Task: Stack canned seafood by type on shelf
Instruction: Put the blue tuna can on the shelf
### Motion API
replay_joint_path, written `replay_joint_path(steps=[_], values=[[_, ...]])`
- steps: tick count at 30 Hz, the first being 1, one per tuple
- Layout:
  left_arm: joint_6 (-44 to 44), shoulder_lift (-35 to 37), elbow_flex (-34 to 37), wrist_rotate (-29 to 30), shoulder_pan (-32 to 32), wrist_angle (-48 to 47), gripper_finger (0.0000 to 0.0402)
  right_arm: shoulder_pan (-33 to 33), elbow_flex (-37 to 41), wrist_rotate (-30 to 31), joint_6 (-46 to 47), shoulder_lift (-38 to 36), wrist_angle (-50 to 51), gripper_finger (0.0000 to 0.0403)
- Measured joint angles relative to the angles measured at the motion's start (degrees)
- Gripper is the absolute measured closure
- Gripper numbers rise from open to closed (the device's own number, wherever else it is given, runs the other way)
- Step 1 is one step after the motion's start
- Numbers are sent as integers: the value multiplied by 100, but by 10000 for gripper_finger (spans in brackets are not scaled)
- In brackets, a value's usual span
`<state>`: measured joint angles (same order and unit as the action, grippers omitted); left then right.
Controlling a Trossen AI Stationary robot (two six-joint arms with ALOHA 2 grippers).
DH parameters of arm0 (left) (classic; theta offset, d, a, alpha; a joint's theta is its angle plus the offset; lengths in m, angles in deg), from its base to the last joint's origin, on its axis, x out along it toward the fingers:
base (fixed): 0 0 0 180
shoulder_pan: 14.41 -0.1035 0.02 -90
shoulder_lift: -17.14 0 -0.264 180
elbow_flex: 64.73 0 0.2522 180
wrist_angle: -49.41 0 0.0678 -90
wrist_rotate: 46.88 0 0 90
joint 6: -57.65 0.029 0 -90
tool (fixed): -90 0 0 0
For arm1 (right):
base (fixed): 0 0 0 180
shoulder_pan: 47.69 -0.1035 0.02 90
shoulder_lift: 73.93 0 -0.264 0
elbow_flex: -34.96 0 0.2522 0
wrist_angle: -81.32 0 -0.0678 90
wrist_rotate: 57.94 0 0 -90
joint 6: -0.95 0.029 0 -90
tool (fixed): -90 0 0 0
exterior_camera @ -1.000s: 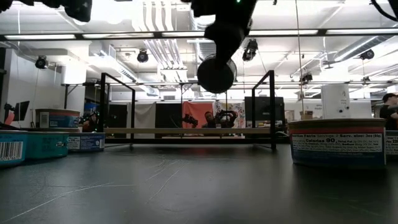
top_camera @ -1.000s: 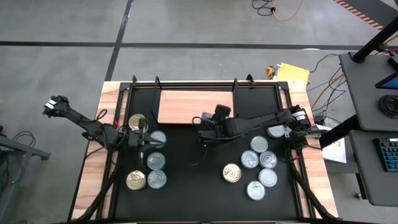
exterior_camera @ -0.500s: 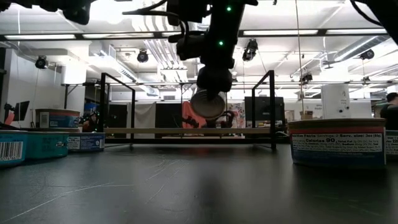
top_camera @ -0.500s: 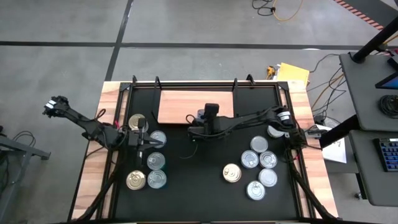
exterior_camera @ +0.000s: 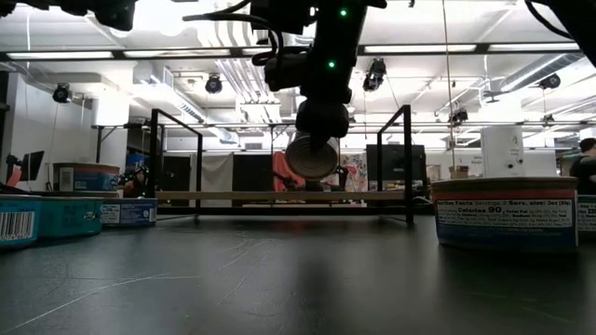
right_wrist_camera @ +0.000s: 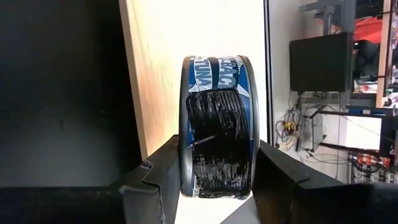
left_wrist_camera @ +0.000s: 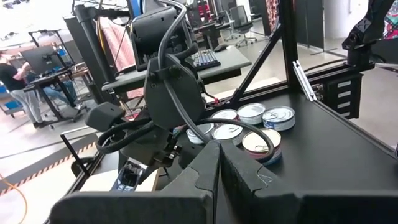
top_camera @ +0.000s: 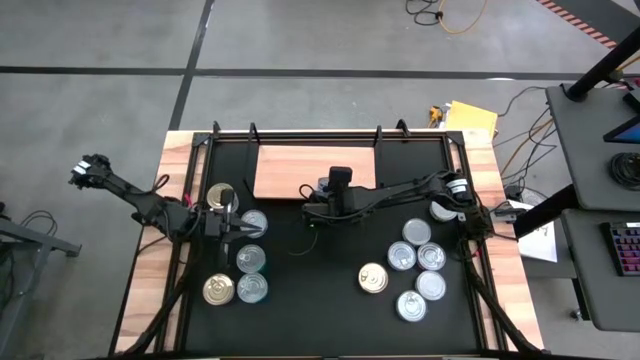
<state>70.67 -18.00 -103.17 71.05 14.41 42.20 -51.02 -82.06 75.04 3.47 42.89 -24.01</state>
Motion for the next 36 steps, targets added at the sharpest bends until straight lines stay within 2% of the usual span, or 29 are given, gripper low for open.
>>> replay_joint_path(steps=[15,23,26,31,36], values=[[145,-13,-2,7,0,4,401,89,37,-9,-30,44,-38,259],[145,-15,-2,10,0,0,401,129,42,2,-260,291,-38,236],[145,-19,-2,11,0,-20,401,150,42,-446,-260,295,-40,233],[147,-28,-4,11,0,-19,401,221,28,-1112,246,179,-48,227],[147,-39,-4,13,0,-17,401,300,39,-1575,568,84,21,197]])
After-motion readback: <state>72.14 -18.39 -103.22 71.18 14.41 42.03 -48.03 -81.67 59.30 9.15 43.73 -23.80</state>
